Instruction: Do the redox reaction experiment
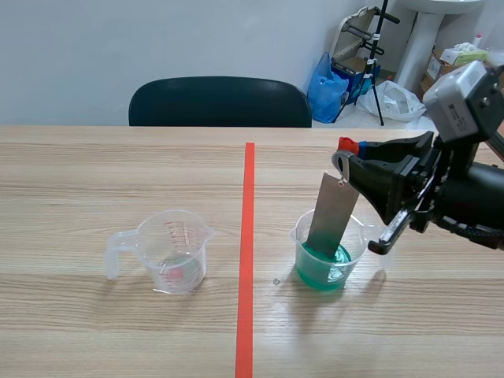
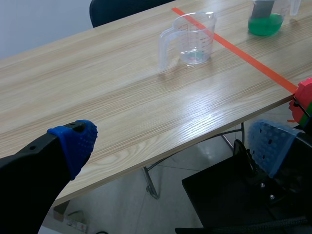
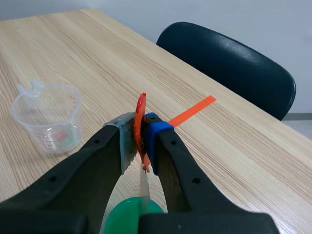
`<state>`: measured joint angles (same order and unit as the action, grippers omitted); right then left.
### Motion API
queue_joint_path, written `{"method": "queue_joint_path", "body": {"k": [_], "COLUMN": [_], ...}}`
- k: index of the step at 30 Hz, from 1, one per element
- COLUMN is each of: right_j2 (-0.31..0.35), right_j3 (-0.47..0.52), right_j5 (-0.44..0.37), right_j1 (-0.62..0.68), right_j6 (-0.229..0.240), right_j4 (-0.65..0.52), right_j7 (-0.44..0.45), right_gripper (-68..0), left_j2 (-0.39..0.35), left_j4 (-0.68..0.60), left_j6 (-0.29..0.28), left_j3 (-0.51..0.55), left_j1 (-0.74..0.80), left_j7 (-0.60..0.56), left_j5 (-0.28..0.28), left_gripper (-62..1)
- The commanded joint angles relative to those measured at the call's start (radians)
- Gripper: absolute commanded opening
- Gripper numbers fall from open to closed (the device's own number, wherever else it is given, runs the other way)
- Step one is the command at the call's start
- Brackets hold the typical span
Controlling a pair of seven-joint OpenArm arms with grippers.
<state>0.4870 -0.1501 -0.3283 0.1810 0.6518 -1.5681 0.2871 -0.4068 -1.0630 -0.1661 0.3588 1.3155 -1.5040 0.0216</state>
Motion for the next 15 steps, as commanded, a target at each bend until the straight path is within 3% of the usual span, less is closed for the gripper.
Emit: {"method": "queue_joint_path", "body": {"k": [1, 15], "right_j2": [-0.013, -0.044], "right_j3": [0.004, 0.004], "right_j5": [-0.004, 0.053], "right_j1": [-0.013, -0.012], "right_j6": [0.0, 0.0], "right_j4": [0.009, 0.056], "right_j7": [0.019, 0.027], "right_gripper": [-66.9, -66.9], "left_j2": [0.01, 0.01], "left_j4": [-0.012, -0.011], "left_j6": [-0.002, -0.002], "left_j3": [0.005, 0.005], "left_j1": [0.001, 0.001], "left_j7": [-0.05, -0.05], "left_j5": [-0.003, -0.003], "left_gripper": [1.4, 1.4]}}
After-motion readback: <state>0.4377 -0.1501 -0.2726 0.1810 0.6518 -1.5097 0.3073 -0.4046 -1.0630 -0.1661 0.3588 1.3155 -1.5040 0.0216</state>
